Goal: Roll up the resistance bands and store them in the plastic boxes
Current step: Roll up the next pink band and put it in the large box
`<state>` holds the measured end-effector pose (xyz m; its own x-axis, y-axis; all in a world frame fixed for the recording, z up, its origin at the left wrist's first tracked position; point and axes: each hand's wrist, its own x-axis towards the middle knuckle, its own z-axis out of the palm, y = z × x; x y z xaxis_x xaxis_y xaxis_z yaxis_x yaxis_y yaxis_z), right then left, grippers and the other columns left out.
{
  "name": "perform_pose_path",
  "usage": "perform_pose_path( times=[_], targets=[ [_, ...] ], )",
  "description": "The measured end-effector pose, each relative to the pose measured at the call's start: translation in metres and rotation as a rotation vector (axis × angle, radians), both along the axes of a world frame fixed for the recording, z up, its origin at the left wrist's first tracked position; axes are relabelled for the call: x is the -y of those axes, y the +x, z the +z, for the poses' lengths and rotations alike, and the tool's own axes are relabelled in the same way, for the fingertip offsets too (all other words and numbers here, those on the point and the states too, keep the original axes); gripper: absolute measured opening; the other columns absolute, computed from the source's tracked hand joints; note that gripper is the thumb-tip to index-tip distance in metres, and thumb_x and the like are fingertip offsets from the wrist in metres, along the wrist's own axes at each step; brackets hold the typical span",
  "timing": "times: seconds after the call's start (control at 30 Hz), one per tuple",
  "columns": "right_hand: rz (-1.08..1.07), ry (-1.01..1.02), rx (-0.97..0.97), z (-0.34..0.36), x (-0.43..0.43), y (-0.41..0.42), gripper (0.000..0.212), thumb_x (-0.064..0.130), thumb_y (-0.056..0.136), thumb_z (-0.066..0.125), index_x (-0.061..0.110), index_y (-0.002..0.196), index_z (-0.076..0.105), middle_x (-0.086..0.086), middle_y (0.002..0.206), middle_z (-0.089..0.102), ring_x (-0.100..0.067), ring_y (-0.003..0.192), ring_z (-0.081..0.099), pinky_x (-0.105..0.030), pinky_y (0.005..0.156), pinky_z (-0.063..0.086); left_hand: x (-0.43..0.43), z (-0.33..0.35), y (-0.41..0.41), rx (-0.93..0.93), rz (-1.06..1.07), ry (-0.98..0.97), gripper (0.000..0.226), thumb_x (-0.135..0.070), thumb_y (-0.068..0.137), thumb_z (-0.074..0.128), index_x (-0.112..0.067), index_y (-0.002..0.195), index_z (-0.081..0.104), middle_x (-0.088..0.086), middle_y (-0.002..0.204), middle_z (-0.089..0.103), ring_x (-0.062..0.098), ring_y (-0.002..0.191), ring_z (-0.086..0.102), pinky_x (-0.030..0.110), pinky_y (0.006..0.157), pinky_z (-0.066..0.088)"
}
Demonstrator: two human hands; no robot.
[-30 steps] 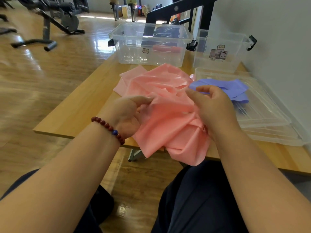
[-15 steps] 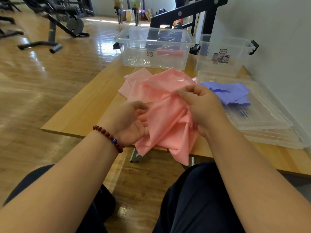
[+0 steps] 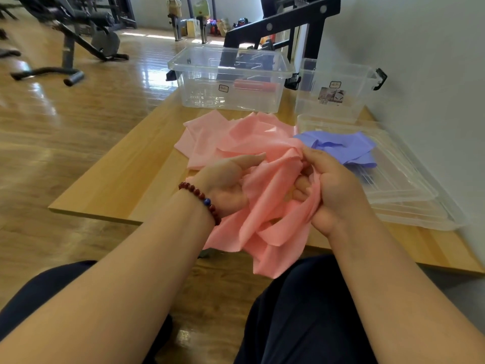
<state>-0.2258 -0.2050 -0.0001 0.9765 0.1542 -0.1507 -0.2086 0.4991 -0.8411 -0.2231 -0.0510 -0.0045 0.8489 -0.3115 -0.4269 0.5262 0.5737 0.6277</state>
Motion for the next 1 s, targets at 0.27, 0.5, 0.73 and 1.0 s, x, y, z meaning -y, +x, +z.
perform_pose_path(
  times=[0.27, 0.5, 0.73, 1.0],
  targets=[
    [-0.147, -0.362, -0.018, -0.012, -0.001, 0.01, 0.016, 0.017, 0.087, 0.058, 0.017, 0.071, 0.055, 0.0, 0.054, 0.048, -0.016, 0.049, 0.045, -0.024, 0.047, 0.04, -0.008, -0.005, -0.004, 0.149, 0.202, 0.106, 0.019, -0.011, 0.097, 0.051, -0.014, 0.104, 0.068, 0.007, 0.094, 0.069, 0.022, 0.086, 0.066, 0.038, 0.084, 0.054],
    [-0.136, -0.881, 0.359, 0.011, -0.011, 0.02, 0.052, 0.054, 0.083, 0.069, 0.023, 0.123, 0.063, 0.011, 0.114, 0.064, -0.001, 0.098, 0.06, -0.025, 0.084, 0.049, -0.019, 0.0, -0.015, 0.431, 0.398, 0.594, 0.02, 0.001, 0.094, 0.056, -0.01, 0.091, 0.072, 0.012, 0.088, 0.071, 0.021, 0.082, 0.067, 0.035, 0.083, 0.055],
    [-0.061, -0.904, 0.238, 0.001, -0.035, 0.043, 0.023, 0.026, 0.079, 0.079, 0.019, 0.064, 0.064, 0.006, 0.054, 0.062, -0.015, 0.057, 0.057, -0.035, 0.064, 0.05, -0.026, -0.01, -0.031, 0.444, 0.371, 0.622, 0.023, -0.002, 0.092, 0.058, -0.014, 0.083, 0.076, 0.011, 0.089, 0.074, 0.026, 0.091, 0.066, 0.043, 0.09, 0.053],
    [-0.344, -0.373, 0.112, -0.011, -0.023, 0.025, 0.016, 0.027, 0.093, 0.066, 0.024, 0.077, 0.066, 0.001, 0.078, 0.067, -0.017, 0.075, 0.061, -0.04, 0.079, 0.056, -0.03, -0.012, -0.04, 0.219, 0.191, 0.244, 0.023, -0.019, 0.088, 0.052, -0.002, 0.091, 0.067, 0.009, 0.076, 0.068, 0.018, 0.061, 0.065, 0.023, 0.055, 0.053]
  ],
)
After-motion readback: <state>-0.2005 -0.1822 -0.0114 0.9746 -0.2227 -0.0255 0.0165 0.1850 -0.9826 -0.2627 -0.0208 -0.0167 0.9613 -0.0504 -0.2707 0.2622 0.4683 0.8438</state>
